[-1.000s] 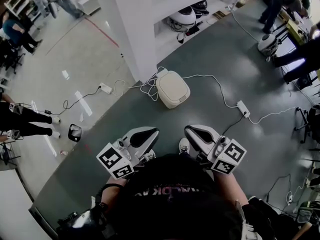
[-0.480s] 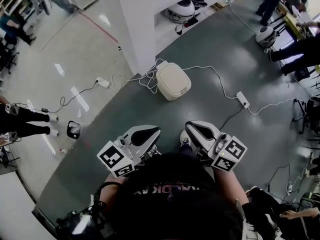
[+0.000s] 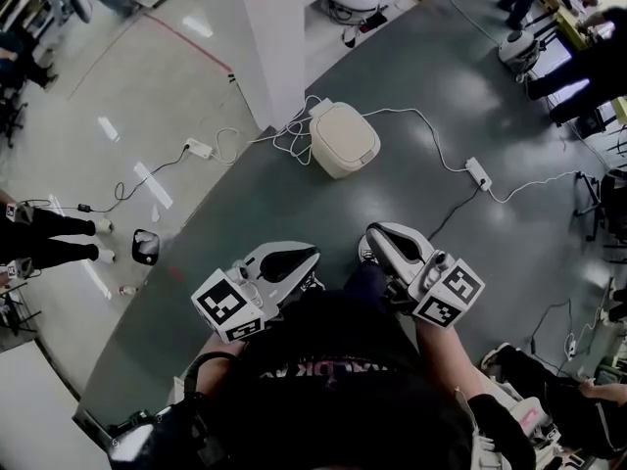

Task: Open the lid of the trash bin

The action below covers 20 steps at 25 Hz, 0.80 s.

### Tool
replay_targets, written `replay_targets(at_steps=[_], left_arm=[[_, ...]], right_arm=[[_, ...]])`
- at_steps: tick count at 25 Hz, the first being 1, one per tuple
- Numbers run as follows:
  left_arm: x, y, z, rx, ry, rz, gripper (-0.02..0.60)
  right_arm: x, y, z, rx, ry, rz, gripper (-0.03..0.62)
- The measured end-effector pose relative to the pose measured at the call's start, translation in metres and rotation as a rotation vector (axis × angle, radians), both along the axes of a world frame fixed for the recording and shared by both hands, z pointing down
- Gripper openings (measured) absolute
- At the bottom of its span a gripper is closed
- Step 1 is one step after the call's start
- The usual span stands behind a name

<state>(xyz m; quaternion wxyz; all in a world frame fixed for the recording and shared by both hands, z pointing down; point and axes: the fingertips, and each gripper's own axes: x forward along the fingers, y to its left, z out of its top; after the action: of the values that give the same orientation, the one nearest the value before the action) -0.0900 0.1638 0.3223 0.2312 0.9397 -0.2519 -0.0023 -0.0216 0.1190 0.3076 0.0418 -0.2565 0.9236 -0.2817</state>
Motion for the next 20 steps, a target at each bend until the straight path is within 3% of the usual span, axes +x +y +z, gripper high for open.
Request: replay_targets(at_steps=[7,14,20], left_arm=[[-0.004,-0.011,0.001,0.010,-0.006,-0.013,0.000],[0.011,-0.045,0.004,-0.010,-0.018,-0.074,0.000],[0.040,-0.095,0.012,-0.076,-0.019,-0.083,0.000]], right_arm=[[0.009,-0.024,0.026,-0.036,0.040,0.019,0.025],[0.038,-0.083,0.072,-0.109,0.087,0.024,0.027],[0.081,-0.159,0.161,-0.276,0.139,0.060,0.032]])
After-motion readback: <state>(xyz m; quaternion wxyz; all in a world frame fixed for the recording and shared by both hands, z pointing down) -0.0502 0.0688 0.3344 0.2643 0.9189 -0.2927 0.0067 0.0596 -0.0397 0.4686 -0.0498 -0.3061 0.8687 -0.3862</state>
